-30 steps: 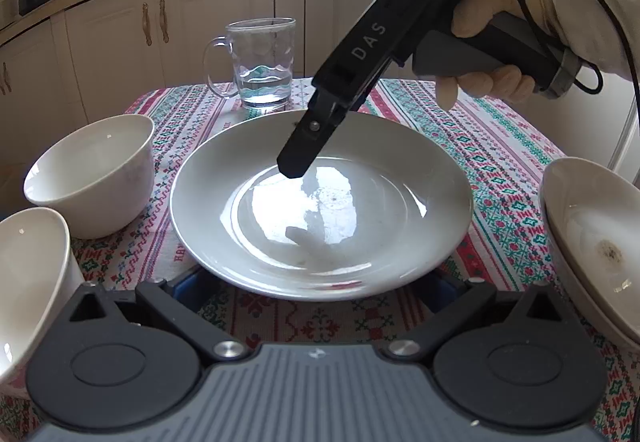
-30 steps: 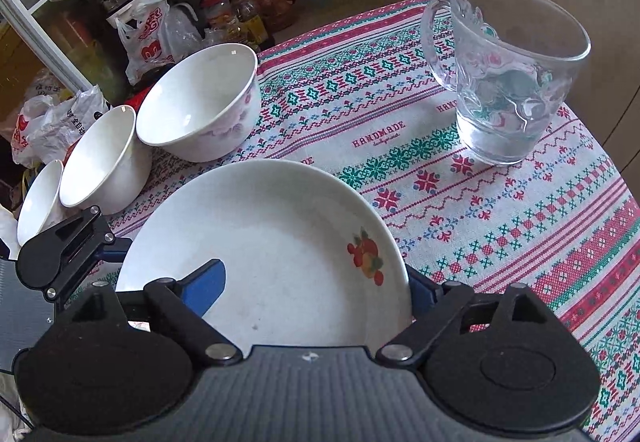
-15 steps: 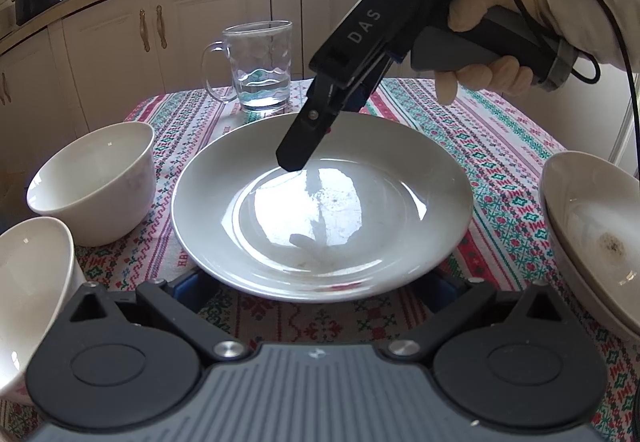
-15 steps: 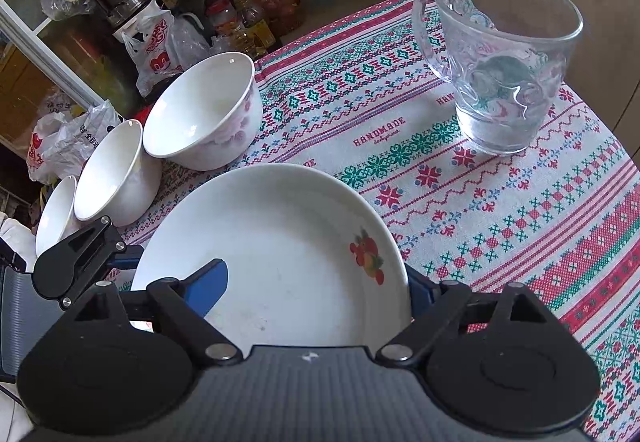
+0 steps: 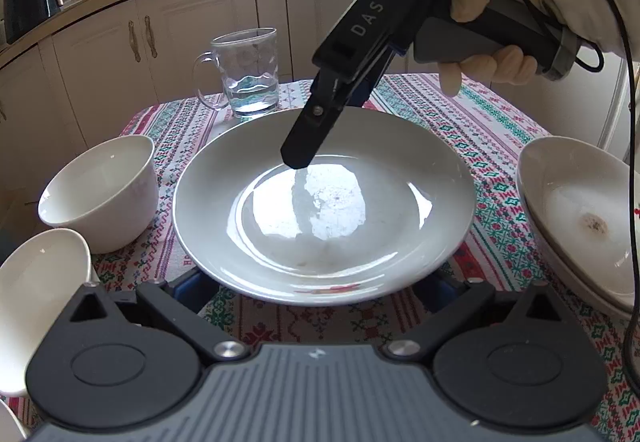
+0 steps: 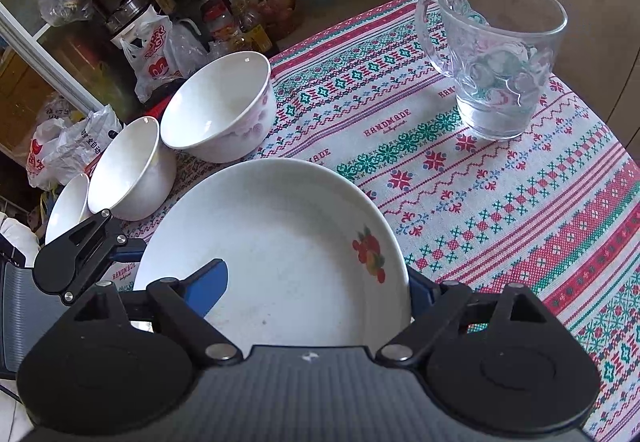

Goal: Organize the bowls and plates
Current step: 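Grasp the rim of the flowered plate with the right gripper, then lift the flowered plate with the right gripper and carry it over the stack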

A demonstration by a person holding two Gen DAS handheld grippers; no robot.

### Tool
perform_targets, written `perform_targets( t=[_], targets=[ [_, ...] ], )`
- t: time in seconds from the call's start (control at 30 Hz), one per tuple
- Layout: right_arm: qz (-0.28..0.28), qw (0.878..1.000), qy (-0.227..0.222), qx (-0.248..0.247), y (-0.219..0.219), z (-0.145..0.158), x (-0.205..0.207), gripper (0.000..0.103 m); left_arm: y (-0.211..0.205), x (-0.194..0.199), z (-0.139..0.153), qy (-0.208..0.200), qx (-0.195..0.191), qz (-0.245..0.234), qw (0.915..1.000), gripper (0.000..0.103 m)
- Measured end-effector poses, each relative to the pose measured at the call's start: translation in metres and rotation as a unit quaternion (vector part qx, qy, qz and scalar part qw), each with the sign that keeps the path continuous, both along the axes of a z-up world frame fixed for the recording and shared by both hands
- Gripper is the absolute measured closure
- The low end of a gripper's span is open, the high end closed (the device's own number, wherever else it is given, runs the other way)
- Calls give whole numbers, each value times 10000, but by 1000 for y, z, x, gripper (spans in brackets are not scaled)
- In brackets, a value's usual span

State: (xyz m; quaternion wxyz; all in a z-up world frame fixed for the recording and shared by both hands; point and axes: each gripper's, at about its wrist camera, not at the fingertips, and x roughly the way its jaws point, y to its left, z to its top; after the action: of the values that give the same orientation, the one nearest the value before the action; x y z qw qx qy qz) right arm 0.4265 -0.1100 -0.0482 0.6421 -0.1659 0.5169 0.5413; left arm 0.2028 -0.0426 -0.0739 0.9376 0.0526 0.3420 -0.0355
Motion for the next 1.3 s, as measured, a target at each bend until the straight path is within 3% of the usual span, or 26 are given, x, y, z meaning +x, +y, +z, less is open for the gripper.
perform_targets(
  t=[0.73,1.3],
  targets=[
    [-377,9987,-250,245,-43,43,-57,10,-17,-43,36,-45,28,-510,9987,2],
    [-1004,9939,-399,229,-114,55,-103,10,-56,-67,46,-56,-72,-1283,9917,2]
  ],
)
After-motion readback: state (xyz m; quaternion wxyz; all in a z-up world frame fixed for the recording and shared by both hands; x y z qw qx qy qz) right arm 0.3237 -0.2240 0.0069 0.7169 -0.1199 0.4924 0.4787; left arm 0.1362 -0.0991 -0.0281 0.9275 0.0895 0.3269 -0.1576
